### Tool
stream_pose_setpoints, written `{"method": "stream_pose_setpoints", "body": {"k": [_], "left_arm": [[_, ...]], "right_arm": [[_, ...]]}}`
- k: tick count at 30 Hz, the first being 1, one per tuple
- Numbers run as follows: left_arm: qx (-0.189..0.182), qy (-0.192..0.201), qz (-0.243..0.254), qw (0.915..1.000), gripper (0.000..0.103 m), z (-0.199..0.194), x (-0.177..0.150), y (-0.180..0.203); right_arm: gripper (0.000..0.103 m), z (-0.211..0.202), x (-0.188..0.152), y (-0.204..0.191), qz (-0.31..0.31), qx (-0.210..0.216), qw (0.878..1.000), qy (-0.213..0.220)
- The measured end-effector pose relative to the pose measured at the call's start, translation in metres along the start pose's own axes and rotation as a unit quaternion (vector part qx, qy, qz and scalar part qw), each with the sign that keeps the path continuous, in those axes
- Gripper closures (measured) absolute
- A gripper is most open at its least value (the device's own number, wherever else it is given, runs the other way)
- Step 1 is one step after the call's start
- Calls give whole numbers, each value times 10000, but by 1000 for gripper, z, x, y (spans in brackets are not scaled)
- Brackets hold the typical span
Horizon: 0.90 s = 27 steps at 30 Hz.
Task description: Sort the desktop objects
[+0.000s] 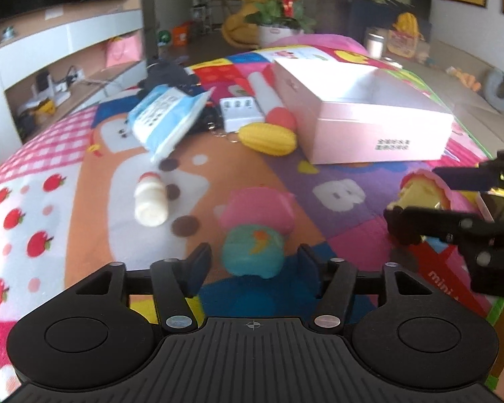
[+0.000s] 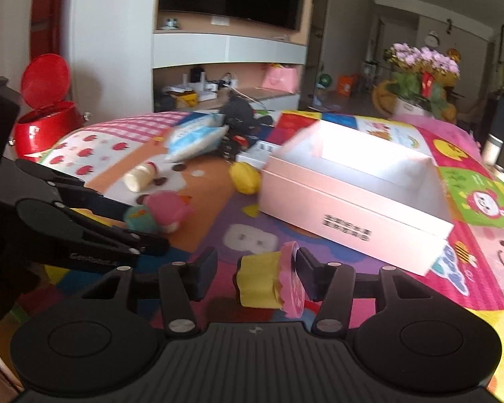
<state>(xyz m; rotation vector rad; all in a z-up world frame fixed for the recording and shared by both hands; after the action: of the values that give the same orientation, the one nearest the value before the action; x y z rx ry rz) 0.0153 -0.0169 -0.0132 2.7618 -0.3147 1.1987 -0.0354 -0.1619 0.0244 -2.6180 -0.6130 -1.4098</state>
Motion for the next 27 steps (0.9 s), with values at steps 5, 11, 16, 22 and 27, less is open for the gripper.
{"method": "stream_pose_setpoints", "body": {"k": [5,11,16,22,27], "left_arm": [[166,17,-182,9997,21,-6,1,-12],[-288,155,-401,9987,19,-17,11,-3],[-872,419,313,9948,20,-24,28,45],[-1105,369,1647,9794,27,-4,34,109],[-1174,63,1857,9755,42,29,39,124]], "right_arm": [[44,2,5,-7,-41,43,9999,132],[33,-1,-3,15,371,-21,9993,58],[25,-19,-5,52,861,-265,9958,159],[19,-26,-6,94,1614,-610,9849,137],[16,-25,-13,100,1913,-598,9797,83]]}}
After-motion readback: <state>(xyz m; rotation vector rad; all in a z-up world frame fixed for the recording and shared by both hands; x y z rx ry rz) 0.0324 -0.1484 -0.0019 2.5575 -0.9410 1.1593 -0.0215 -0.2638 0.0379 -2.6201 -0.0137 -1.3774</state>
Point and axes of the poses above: each gripper's, at about its wrist camera, not at the fingertips, and z roughly the way its jaws point, y to its right, x to its top, the point moved 4 cm from there along z, roughly the way its jaws point, and after that the axes turned 1 degree about -x, right-handed, at the moved point
